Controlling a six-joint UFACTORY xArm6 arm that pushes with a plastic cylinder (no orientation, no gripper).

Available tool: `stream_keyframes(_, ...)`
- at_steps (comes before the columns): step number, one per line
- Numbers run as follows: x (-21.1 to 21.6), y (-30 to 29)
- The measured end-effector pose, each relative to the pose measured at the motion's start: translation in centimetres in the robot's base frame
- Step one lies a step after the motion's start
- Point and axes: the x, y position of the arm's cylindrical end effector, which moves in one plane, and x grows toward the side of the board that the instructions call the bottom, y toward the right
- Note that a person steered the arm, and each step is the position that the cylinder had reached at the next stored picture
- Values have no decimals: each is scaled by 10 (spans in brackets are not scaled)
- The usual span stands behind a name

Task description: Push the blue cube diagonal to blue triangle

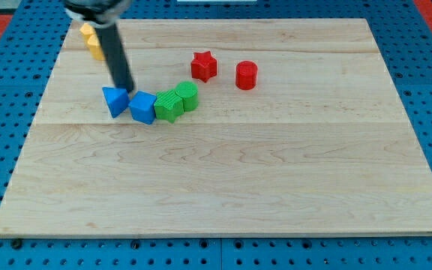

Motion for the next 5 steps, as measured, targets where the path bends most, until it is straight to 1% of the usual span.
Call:
stream_keyframes(2, 85, 22)
stream_keyframes(3, 104, 42)
stream_keyframes(4, 74, -29)
stream_keyframes(5, 132, -18)
